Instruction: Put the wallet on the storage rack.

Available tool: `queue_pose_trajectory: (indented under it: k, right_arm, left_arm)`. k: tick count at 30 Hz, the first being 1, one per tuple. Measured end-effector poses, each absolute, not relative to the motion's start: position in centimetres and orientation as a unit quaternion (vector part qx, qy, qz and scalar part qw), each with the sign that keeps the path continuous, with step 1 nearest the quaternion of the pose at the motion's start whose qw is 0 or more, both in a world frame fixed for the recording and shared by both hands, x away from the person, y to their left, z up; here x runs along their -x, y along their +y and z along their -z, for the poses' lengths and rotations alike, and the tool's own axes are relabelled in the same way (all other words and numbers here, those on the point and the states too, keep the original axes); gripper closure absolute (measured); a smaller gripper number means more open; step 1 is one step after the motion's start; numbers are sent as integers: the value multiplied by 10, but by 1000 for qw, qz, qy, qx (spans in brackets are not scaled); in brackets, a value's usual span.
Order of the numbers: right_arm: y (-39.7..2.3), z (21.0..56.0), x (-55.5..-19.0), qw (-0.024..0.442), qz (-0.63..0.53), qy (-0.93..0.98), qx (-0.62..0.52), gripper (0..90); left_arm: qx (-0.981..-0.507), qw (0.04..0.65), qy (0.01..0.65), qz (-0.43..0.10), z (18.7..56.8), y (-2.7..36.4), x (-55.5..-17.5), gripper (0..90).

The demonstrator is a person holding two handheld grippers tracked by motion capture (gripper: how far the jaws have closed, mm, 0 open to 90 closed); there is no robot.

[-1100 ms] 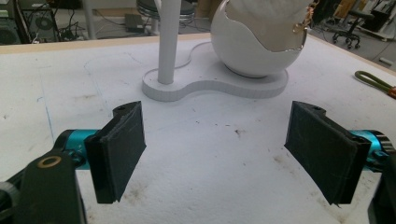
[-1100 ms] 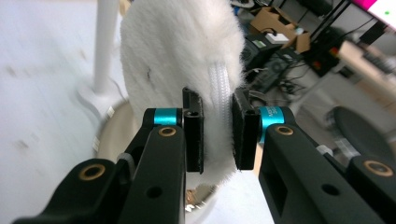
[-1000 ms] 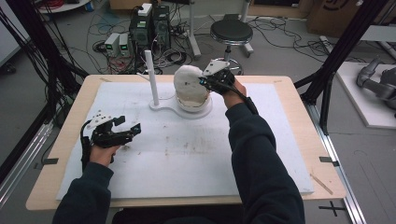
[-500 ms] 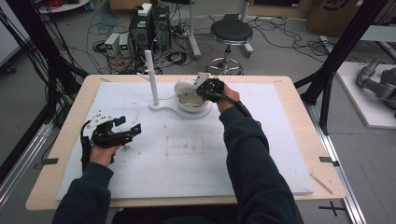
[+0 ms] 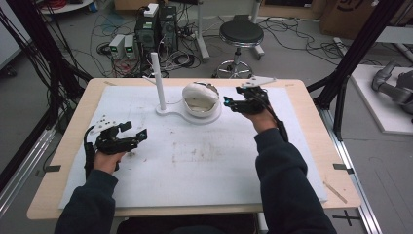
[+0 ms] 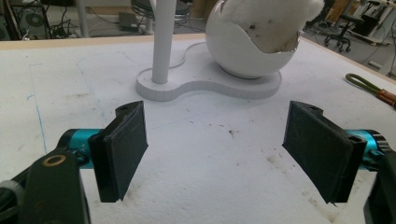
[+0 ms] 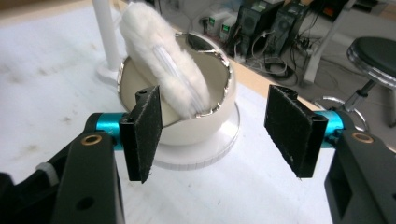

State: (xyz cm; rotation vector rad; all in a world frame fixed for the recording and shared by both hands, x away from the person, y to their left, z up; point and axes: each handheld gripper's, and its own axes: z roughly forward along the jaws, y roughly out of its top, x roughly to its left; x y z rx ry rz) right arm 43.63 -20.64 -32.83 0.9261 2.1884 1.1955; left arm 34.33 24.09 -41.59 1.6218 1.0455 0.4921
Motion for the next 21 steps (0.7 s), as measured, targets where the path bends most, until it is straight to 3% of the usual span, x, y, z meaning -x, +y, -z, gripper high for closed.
queue_pose_trajectory:
  k: [11, 21]
  right_arm:
    - [-287, 361, -361, 235, -424, 776, -403, 273]
    - [-301, 383, -345, 267, -403, 762, -430, 254]
  left_arm:
    - [-686, 544, 433, -213, 416, 241, -343, 186]
    - [-689, 542, 430, -218, 415, 239, -341, 186]
